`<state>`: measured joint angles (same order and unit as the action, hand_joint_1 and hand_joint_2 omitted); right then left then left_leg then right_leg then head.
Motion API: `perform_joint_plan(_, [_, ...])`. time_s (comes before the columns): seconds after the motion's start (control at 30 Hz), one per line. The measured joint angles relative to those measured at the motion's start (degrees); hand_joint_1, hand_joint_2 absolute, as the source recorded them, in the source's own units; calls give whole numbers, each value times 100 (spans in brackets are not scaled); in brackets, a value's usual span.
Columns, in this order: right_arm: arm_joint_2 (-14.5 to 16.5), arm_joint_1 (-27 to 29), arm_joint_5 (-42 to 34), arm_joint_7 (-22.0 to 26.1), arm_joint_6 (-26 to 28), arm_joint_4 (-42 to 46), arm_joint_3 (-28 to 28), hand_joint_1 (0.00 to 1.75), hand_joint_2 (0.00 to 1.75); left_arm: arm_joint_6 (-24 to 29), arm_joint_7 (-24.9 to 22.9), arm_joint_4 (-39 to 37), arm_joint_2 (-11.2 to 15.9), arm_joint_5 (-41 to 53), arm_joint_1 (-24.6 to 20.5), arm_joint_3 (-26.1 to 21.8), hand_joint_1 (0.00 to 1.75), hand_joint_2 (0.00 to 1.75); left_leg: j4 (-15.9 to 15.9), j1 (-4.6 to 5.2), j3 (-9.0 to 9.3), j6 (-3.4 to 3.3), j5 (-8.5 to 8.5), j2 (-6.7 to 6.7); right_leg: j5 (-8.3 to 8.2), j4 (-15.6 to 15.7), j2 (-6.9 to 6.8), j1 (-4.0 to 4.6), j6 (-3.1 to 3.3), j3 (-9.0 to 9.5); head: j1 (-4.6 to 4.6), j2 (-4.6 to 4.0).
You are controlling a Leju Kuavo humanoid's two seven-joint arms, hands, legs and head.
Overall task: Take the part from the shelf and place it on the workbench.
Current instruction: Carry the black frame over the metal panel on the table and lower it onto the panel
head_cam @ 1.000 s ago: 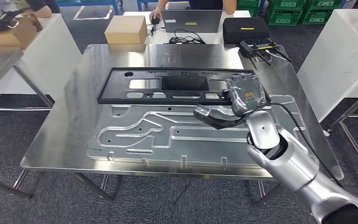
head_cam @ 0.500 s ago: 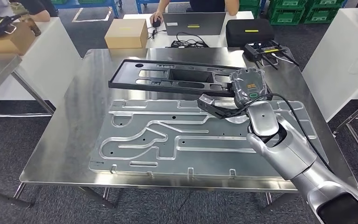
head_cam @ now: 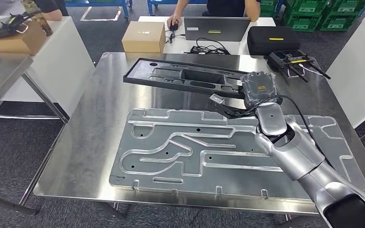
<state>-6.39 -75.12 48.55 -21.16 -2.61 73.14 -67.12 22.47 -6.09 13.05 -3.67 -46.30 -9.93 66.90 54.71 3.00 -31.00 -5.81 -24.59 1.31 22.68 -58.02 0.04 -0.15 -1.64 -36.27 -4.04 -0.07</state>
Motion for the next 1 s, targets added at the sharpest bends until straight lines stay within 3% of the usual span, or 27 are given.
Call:
perform_joint_plan(0.1, [-78, 0, -62, -51, -4, -76, 36, 175, 175, 14, 46, -2, 14, 49, 14, 0, 0, 175, 17, 27, -7, 23, -54, 8, -7, 193, 18, -5, 30, 68, 2, 0])
perform_joint_plan(0.17, [-128, 2, -94, -97, -14, -112, 63, 175, 175, 36, 183, -4, 30, 128, 13, 4, 0, 175, 183, 27, -76, 96, -172, -5, 4, 212, 19, -64, 47, 93, 0, 0])
perform_joint_plan(0.2, [-154, 3, -110, -123, -21, -123, 75, 131, 131, 50, 249, -5, 38, 155, 8, 7, 0, 175, 459, -3, -213, 163, -309, -16, 12, 219, 19, -101, 55, 108, -1, 0])
perform_joint_plan(0.3, [-251, 23, -159, -188, -40, -136, 103, 0, 0, 76, 315, -4, 33, 163, -40, 9, 0, 175, 1646, -182, -872, 362, -727, -62, 51, 220, 18, -156, 39, 128, -1, 0])
perform_joint_plan(0.33, [-283, 37, -175, -202, -49, -141, 107, 0, 0, 76, 316, -4, 33, 162, -57, 9, 0, 175, 1820, -231, -992, 403, -725, -77, 66, 219, 18, -175, 19, 142, -1, 0])
perform_joint_plan(0.37, [-312, 51, -187, -214, -59, -146, 110, 0, 0, 76, 312, -4, 32, 163, -67, 9, 0, 175, 1767, -272, -998, 439, -613, -89, 82, 219, 20, -195, -3, 165, -1, 0])
perform_joint_plan(0.43, [-356, 60, -208, -239, -74, -151, 123, 0, 0, 77, 309, -4, 32, 178, -60, 9, 0, 175, 1013, -328, -688, 476, -148, -99, 116, 222, 30, -236, -55, 226, -2, 0])
perform_joint_plan(0.5, [-414, 57, -230, -270, -85, -154, 140, 0, 0, 81, 327, -4, 32, 202, -40, 10, 0, 175, 247, -321, -342, 460, 141, -98, 143, 232, 38, -250, -123, 262, -2, 1])
perform_joint_plan(0.6, [-508, 60, -247, -300, -94, -158, 156, 0, 0, 90, 334, -4, 32, 197, -8, 11, 0, 175, 27, -264, -242, 365, 137, -88, 142, 273, 38, -251, -250, 277, 1, 1])
perform_joint_plan(0.67, [-558, 71, -256, -306, -96, -157, 174, 0, 0, 89, 296, -4, 33, 185, 0, 11, 0, 87, -29, -269, -190, 274, 165, -86, 204, 206, 26, -263, -307, 276, 1, 0])
perform_joint_plan(0.73, [-605, 83, -264, -310, -97, -156, 195, 0, 0, 81, 266, -4, 34, 186, 9, 11, 0, 0, -84, -274, -131, 187, 187, -88, 483, -315, 16, -252, -303, 48, 1, 0])
perform_joint_plan(0.8, [-640, 110, -275, -313, -98, -156, 207, 0, 0, 67, 251, -4, 34, 185, 28, 11, 0, 0, -86, -246, -107, 134, 171, -90, 807, -1137, 16, -212, -285, -370, 1, 0])
perform_joint_plan(0.83, [-659, 136, -281, -315, -99, -156, 208, 0, 0, 59, 244, -4, 33, 182, 38, 11, 0, 0, -85, -234, -93, 118, 159, -86, 856, -1397, 17, -193, -279, -520, 2, 0])
perform_joint_plan(0.87, [-676, 162, -284, -316, -101, -156, 208, 0, 0, 48, 237, -4, 33, 177, 47, 11, 0, 0, -81, -224, -76, 107, 146, -80, 789, -1433, 17, -180, -269, -567, 2, 0])
perform_joint_plan(0.9, [-690, 180, -286, -318, -101, -156, 208, 0, 0, 36, 229, -4, 33, 172, 52, 11, 0, 0, -72, -219, -58, 104, 130, -74, 615, -1217, 17, -173, -257, -493, 2, 0])
perform_joint_plan(0.97, [-704, 188, -285, -319, -102, -156, 213, 0, 0, 18, 221, -4, 34, 163, 53, 11, 0, 0, -33, -203, -35, 130, 77, -66, 203, -390, 15, -166, -239, -131, 2, 0])
perform_joint_plan(1.0, [-706, 183, -287, -320, -101, -155, 216, 0, 0, 13, 221, -4, 34, 160, 48, 11, 0, 0, -5, -188, -38, 152, 45, -64, 78, -54, 16, -164, -225, 19, 1, 0])
